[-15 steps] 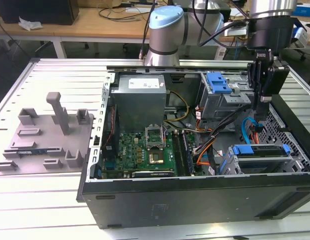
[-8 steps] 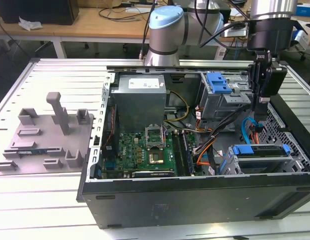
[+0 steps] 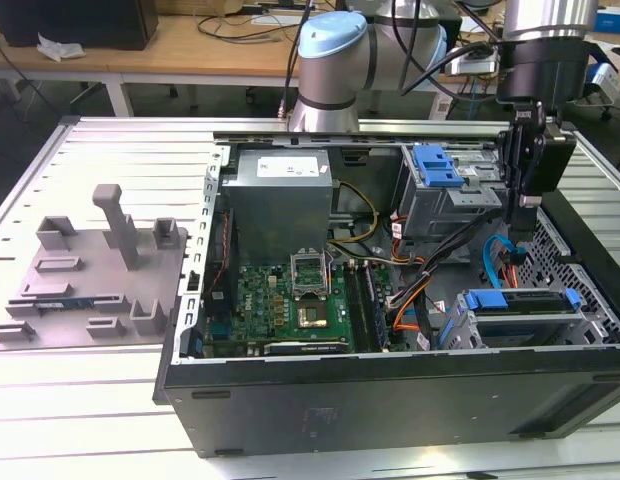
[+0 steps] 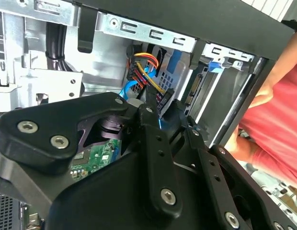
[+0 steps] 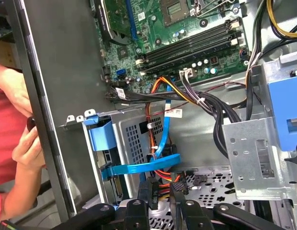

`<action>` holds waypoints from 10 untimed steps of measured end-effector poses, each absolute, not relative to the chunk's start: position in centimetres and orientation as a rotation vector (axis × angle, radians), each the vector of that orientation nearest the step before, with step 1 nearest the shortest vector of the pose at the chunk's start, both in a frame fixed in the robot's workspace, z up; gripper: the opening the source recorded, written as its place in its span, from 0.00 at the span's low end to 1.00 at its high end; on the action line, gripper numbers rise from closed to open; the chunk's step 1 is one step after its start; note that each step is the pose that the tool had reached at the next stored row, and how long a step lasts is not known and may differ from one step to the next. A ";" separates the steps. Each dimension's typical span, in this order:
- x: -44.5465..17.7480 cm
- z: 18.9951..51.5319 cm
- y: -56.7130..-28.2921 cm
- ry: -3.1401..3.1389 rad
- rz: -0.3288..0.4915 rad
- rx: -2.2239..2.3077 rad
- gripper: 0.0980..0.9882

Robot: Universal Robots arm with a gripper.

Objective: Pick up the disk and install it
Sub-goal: 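Insert the first disk wire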

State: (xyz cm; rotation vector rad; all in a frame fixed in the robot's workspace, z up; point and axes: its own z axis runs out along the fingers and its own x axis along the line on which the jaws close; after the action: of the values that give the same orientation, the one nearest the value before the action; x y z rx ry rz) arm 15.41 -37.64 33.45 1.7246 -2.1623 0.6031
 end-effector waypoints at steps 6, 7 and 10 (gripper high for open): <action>15.4 33.4 -37.8 -2.159 0.606 1.722 0.24; 15.4 33.4 -37.8 -2.159 0.606 1.722 0.24; 15.4 33.2 -37.8 -2.158 0.607 1.721 0.24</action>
State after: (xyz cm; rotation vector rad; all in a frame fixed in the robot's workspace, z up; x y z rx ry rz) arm 15.42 -37.78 33.21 1.7212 -2.1581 0.6070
